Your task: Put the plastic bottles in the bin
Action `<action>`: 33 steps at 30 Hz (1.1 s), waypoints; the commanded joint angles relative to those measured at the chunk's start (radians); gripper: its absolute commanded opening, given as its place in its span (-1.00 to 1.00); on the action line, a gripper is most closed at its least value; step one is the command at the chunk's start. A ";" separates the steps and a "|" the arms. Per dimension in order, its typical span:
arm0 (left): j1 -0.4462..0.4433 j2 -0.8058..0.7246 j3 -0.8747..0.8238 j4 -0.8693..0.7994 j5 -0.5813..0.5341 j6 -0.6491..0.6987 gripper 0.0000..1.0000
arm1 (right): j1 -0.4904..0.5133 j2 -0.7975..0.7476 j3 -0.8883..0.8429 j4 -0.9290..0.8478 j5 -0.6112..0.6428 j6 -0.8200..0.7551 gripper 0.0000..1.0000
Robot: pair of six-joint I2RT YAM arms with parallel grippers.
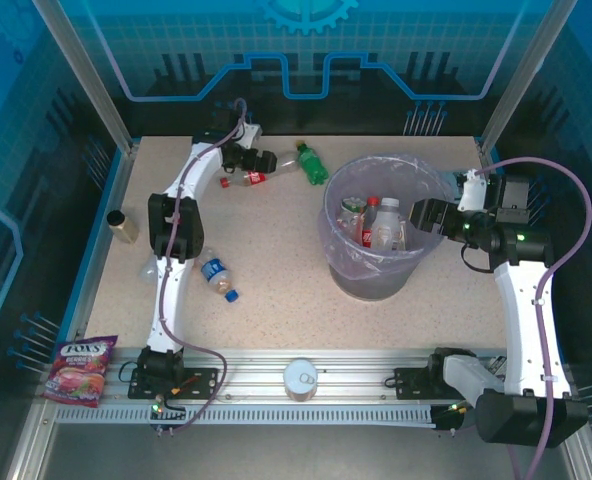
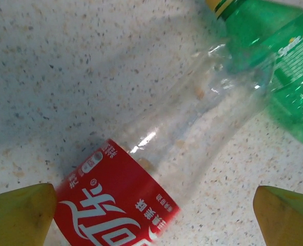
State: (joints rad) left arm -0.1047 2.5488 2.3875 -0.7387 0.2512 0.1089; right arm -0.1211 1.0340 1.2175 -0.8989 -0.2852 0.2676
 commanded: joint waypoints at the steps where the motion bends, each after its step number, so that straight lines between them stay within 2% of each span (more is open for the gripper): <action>1: -0.001 0.011 0.021 -0.088 -0.016 0.026 0.97 | -0.017 -0.018 0.020 -0.020 -0.005 -0.007 0.85; 11: -0.037 -0.105 -0.197 -0.069 -0.095 0.078 0.87 | -0.016 -0.018 0.004 -0.005 -0.011 0.001 0.85; 15: -0.046 -0.111 -0.230 -0.062 -0.127 0.080 0.76 | -0.017 -0.017 -0.005 0.005 -0.028 0.008 0.84; 23: -0.058 -0.199 -0.347 0.021 -0.101 0.039 0.45 | -0.017 -0.031 -0.018 0.005 -0.052 0.014 0.76; 33: -0.064 -0.371 -0.520 0.114 -0.111 -0.018 0.29 | -0.016 -0.043 -0.057 0.024 -0.080 0.033 0.71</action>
State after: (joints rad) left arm -0.1619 2.2768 1.9160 -0.6750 0.1425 0.1280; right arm -0.1211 1.0130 1.1740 -0.8867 -0.3344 0.2852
